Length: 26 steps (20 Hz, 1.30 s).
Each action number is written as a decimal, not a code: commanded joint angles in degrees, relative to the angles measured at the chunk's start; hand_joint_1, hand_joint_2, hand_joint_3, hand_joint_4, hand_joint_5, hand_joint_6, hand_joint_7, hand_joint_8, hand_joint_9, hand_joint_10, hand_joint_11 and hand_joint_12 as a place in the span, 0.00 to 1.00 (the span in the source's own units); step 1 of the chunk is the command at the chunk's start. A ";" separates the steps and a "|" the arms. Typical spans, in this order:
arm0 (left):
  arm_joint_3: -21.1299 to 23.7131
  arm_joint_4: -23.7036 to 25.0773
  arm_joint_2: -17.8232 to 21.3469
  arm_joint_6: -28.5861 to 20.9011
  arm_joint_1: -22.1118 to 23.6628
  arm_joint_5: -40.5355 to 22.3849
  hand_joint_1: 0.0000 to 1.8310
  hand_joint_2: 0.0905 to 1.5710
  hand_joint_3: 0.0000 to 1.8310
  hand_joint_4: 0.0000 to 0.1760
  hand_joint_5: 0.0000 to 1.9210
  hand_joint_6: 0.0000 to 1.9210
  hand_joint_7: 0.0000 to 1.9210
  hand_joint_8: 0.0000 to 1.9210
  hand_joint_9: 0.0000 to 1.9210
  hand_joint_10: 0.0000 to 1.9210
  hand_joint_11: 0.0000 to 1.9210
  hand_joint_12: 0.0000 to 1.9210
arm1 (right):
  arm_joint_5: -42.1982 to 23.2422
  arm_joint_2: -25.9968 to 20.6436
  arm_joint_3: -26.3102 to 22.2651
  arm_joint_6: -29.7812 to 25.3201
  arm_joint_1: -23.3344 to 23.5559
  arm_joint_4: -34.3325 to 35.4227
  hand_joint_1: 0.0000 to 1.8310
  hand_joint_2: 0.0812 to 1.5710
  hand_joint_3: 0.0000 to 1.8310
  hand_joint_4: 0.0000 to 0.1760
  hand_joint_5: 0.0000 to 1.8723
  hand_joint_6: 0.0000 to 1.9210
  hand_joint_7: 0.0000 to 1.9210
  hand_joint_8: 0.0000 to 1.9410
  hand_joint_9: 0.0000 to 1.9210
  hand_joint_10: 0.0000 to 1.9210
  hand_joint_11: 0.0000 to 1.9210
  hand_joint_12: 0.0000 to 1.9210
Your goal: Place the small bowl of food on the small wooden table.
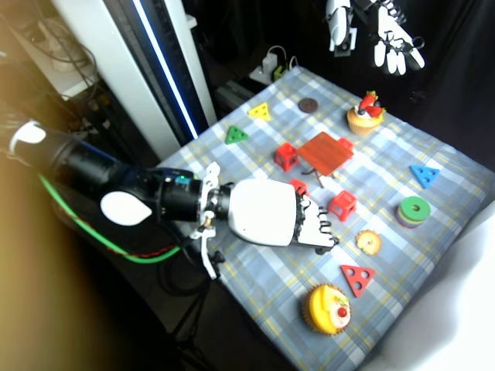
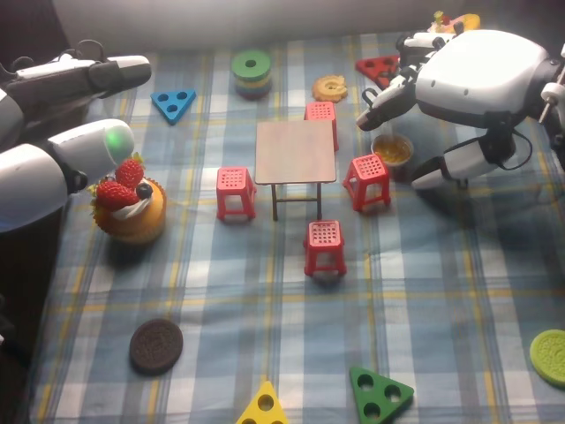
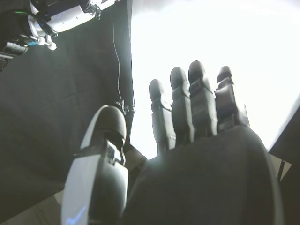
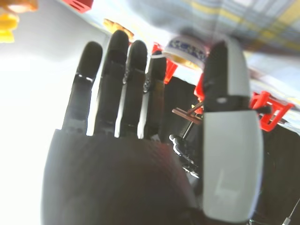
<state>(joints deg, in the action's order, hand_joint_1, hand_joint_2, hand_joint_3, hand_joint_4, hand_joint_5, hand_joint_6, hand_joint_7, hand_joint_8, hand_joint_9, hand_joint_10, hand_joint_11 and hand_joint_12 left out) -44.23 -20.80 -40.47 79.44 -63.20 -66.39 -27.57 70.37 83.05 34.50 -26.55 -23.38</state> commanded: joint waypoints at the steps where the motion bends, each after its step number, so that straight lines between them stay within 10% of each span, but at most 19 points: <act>1: -0.33 0.62 -0.12 -0.60 0.79 -6.75 0.24 0.82 0.00 0.50 0.27 0.00 0.23 0.00 0.16 0.00 0.01 0.01 | -5.88 -0.09 0.05 0.09 0.92 1.18 0.57 0.57 0.00 0.00 0.35 0.00 0.37 0.00 0.38 0.03 0.13 0.66; 11: -0.43 0.69 -0.19 -0.62 0.93 -6.61 0.23 0.82 0.00 0.55 0.26 0.00 0.21 0.00 0.15 0.00 0.01 0.02 | -5.25 1.74 1.53 0.09 1.65 0.86 0.55 0.59 0.00 0.00 0.34 0.00 0.36 0.00 0.38 0.01 0.13 0.65; 14: -0.44 0.77 -0.20 -0.63 1.03 -6.63 0.25 0.82 0.00 0.45 0.26 0.00 0.21 0.00 0.16 0.00 0.02 0.03 | -4.64 2.01 1.82 0.09 1.69 0.73 0.55 0.59 0.00 0.11 0.35 0.00 0.36 0.00 0.36 0.00 0.08 0.66; 24: -0.37 0.76 -0.21 -0.86 1.03 -6.69 0.24 0.82 0.00 0.36 0.27 0.00 0.22 0.00 0.16 0.00 0.01 0.04 | -3.01 1.80 1.98 0.10 1.67 0.45 0.64 0.58 0.00 0.00 0.45 0.01 0.52 0.02 0.50 0.06 0.24 0.68; 26: -0.37 0.76 -0.21 -0.90 1.03 -6.75 0.22 0.83 0.00 0.42 0.28 0.00 0.22 0.00 0.16 0.00 0.01 0.05 | -3.00 1.80 1.97 0.10 1.67 0.45 0.64 0.59 0.00 0.00 0.46 0.00 0.59 0.02 0.52 0.23 0.29 0.78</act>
<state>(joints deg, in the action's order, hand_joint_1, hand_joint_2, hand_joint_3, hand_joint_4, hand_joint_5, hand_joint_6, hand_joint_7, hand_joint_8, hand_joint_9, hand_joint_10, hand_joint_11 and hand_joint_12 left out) -44.40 -20.51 -40.56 79.24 -62.92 -66.02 -25.96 72.60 84.68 34.46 -25.36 -23.66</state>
